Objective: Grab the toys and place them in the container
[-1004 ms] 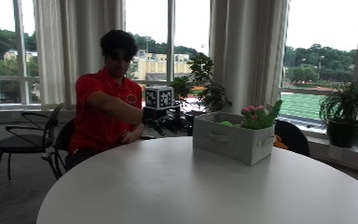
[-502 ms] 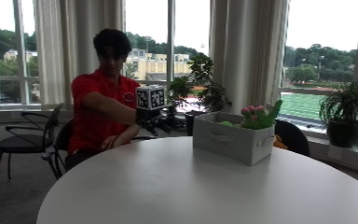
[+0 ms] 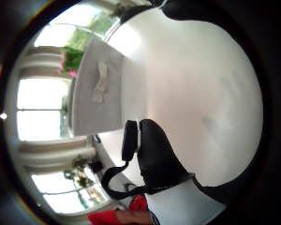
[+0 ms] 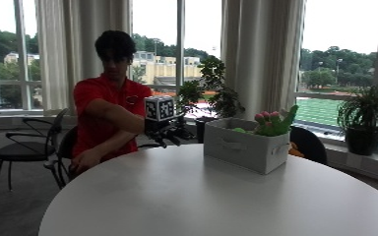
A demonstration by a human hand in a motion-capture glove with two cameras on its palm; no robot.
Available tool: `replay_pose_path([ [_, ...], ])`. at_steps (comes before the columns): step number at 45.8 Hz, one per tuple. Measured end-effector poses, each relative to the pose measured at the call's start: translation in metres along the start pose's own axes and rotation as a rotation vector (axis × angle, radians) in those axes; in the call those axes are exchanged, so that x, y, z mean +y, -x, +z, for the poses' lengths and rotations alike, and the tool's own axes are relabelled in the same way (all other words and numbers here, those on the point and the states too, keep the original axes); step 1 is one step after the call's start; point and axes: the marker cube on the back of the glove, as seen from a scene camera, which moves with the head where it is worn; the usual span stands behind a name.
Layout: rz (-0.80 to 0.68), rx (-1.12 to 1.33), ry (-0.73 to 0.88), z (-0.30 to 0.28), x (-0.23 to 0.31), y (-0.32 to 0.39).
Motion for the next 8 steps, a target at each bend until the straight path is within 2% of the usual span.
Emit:
replay_pose_path([
  [8, -0.011, 0.016, -0.024, -0.0054, -0.0013, -0.0015],
])
